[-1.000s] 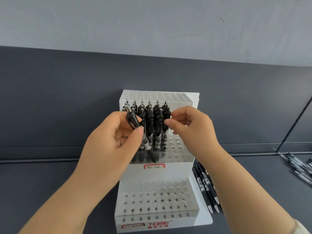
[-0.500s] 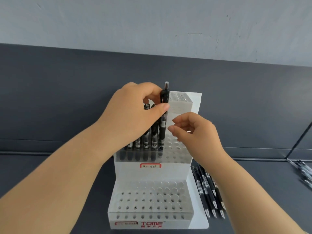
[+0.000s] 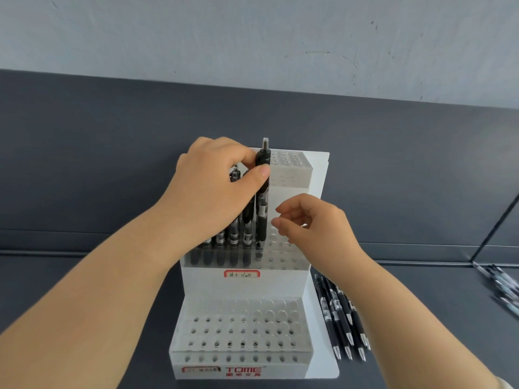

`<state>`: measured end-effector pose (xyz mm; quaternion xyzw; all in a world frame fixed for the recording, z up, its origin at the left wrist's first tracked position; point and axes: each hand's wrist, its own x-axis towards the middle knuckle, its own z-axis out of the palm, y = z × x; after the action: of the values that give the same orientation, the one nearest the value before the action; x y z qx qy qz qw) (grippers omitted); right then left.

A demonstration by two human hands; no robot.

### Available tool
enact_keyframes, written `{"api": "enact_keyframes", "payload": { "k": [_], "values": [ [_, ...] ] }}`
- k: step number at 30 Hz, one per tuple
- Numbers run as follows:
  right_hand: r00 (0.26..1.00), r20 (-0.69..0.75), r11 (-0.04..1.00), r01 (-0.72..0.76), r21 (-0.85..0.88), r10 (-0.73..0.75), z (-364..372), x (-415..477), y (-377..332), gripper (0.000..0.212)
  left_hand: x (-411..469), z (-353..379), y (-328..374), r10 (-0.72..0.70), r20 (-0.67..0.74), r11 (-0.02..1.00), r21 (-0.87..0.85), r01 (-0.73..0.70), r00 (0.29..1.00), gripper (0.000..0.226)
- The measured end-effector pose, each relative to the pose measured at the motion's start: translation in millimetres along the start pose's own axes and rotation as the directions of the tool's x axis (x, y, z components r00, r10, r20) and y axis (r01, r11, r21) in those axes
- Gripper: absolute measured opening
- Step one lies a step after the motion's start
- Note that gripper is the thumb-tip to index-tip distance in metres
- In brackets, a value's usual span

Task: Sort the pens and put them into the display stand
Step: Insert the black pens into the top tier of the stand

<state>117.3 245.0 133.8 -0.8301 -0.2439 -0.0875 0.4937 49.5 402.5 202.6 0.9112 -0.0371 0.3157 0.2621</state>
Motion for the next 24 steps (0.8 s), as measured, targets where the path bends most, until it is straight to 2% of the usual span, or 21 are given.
{"api": "enact_keyframes", "payload": {
  "k": [3,6,9,14,16,19,24],
  "values": [
    [1.000,0.013,1.000,-0.002,-0.015,0.002,1.1,-1.5,-1.4,0.011,-1.3,0.6,-1.0,0.003,0.023,1.000,0.025,-0.004,1.000,0.023],
    [1.000,0.005,1.000,-0.010,-0.024,0.010,1.5,-2.3,-2.8,0.011,-2.2,1.0,-1.1,0.022,0.033,0.999,0.039,-0.024,0.999,0.011],
    [1.000,-0.003,1.000,-0.014,-0.007,0.014,2.4,-2.8,-6.2,0.011,-0.8,1.5,-3.8,0.029,0.013,0.998,0.048,-0.030,0.999,0.016],
    [1.000,-0.012,1.000,-0.015,0.010,0.016,5.0,-5.1,-9.8,0.011,2.3,3.0,-8.1,0.064,-0.056,0.995,0.081,-0.059,0.996,0.013],
    [0.999,-0.026,1.000,-0.021,0.019,0.021,4.8,-6.9,-10.3,0.010,1.5,5.3,-10.7,0.119,-0.114,0.989,0.107,-0.107,0.986,0.011],
    [0.998,-0.054,0.999,-0.031,0.037,0.033,2.9,-11.8,-8.4,0.012,-4.2,9.8,-14.3,0.283,-0.169,0.948,0.198,-0.249,0.944,0.012],
    [0.981,-0.171,0.990,-0.071,0.126,0.092,-8.1,-28.7,2.8,0.014,-26.2,26.4,-10.6,0.441,-0.130,0.892,0.180,-0.416,0.888,0.011]
  ]
}}
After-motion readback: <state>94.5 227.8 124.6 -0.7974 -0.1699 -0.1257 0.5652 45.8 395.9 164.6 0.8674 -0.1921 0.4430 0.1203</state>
